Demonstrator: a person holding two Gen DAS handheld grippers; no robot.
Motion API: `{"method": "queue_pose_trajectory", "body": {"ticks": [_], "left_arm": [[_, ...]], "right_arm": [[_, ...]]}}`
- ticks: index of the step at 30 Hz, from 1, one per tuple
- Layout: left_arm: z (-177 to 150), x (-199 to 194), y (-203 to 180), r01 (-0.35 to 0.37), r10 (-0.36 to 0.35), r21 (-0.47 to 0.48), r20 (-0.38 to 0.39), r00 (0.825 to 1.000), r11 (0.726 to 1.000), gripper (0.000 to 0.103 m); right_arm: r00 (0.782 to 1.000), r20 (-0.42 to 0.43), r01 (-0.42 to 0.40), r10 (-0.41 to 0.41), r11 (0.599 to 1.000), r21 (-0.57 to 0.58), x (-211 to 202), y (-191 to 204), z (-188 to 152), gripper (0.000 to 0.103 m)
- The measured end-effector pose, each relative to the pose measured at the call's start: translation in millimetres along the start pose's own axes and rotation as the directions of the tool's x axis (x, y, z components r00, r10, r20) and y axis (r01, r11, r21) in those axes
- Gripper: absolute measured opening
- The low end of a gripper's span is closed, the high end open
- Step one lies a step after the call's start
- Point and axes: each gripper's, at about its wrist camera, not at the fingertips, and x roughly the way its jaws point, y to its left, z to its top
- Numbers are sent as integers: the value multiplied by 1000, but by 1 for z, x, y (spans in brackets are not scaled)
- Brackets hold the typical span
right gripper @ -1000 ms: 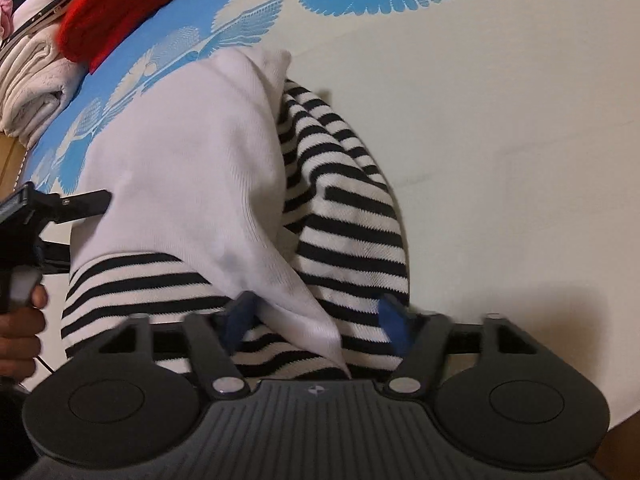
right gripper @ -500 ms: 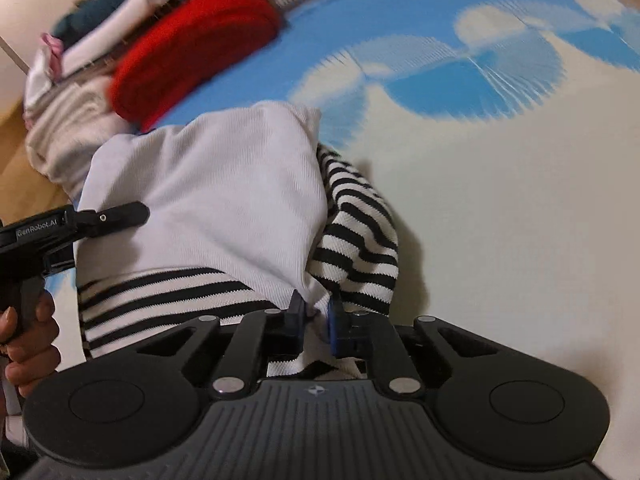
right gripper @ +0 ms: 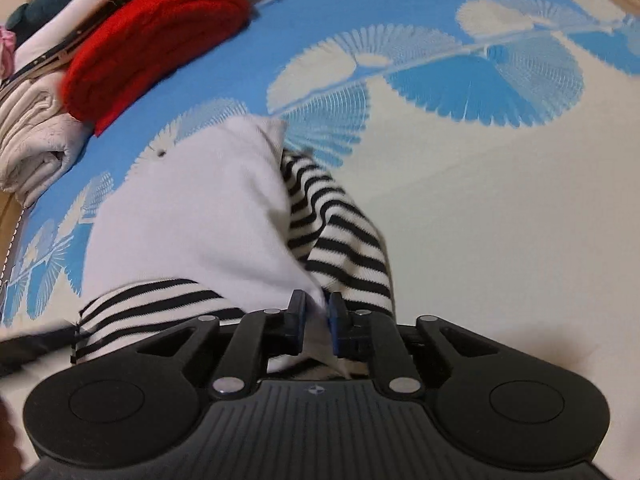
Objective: Fold small clothes
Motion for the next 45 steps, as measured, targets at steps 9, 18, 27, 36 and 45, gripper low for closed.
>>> {"method": "queue_pose_trajectory", "body": {"ticks": [9,18,27,36,45], "left_arm": [[-17,-6,-3,8,-5,46,-60,998,999,85],[-18,-87,-45,-149,133,119,135,982,982,87],[-89,-207,-85,-211,200,-19,413,888,977,92],[-174,-220,-108,-197,235,-133,397,887,971,103],[-173,-204,-94,-203,266,-225,304,915,953,103]], "right_arm": [[990,-133,-59,38,986,-158,-4,3,-26,3],[997,-64,41,-52,986,-164,-39,0,-32,4],[954,293,132,-54,959,-251,-156,26,-76,80],[913,406,138,-36,964,-227,-216,38,-166,89],[923,379,202,-65,921,-334,-200,59,-184,90]]}}
